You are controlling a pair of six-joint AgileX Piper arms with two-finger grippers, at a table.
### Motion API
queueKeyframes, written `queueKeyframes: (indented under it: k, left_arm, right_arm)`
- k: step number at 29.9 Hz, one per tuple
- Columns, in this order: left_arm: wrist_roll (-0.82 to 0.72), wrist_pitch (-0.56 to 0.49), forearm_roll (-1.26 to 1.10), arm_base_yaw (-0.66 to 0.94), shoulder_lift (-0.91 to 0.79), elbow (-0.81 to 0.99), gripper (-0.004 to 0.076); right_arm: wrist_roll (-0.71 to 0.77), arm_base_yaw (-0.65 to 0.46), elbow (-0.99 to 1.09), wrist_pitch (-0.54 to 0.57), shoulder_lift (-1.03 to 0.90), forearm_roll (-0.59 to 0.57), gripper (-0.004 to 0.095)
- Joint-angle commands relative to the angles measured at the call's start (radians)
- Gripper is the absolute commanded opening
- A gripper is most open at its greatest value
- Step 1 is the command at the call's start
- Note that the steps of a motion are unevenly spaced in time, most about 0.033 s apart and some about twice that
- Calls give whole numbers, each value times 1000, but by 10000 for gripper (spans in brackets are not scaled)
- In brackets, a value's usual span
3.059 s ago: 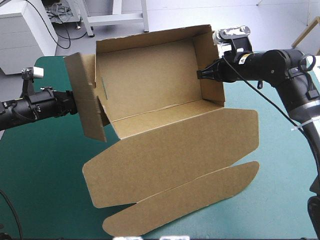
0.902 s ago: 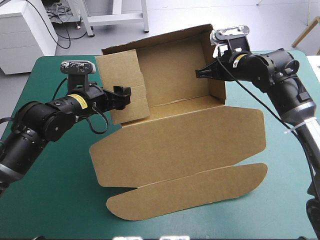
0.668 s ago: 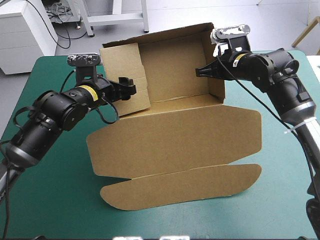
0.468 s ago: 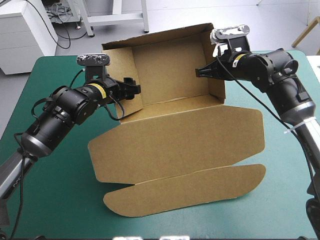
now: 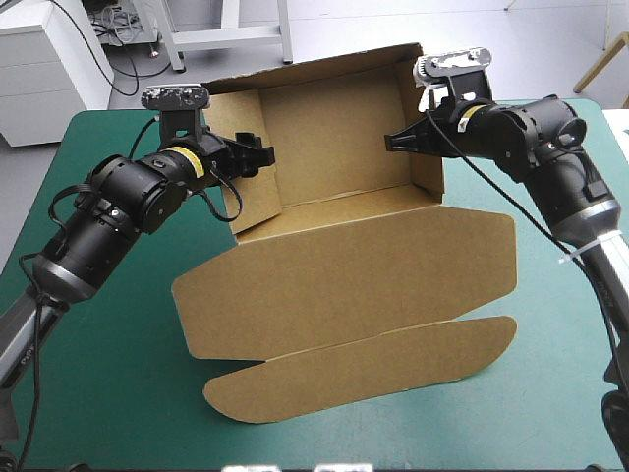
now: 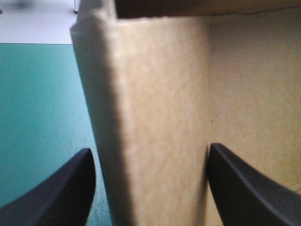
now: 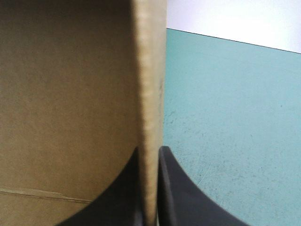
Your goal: Fold the box
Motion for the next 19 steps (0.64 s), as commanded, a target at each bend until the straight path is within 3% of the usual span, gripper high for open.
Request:
queueKeyframes:
  k: [1, 4, 7, 13, 19]
  left_arm:
    - [-8, -36, 23, -3, -30, -36, 388]
    - [-8, -20, 23, -3, -30, -36, 256]
    - [-8, -20, 34, -3, -30, -36, -12]
    - [10, 23, 46, -3, -25, -40, -10]
    - [110, 221, 7, -3, 83, -180, -10]
  right_arm:
    - [-4, 0, -30, -72, -42, 7, 1]
    - [-4, 0, -30, -71, -42, 7, 1]
    - [-4, 0, -30, -60, -42, 7, 1]
    - [27, 0, -30, -13, -42, 7, 1]
    - [69, 0, -32, 69, -34, 7, 1]
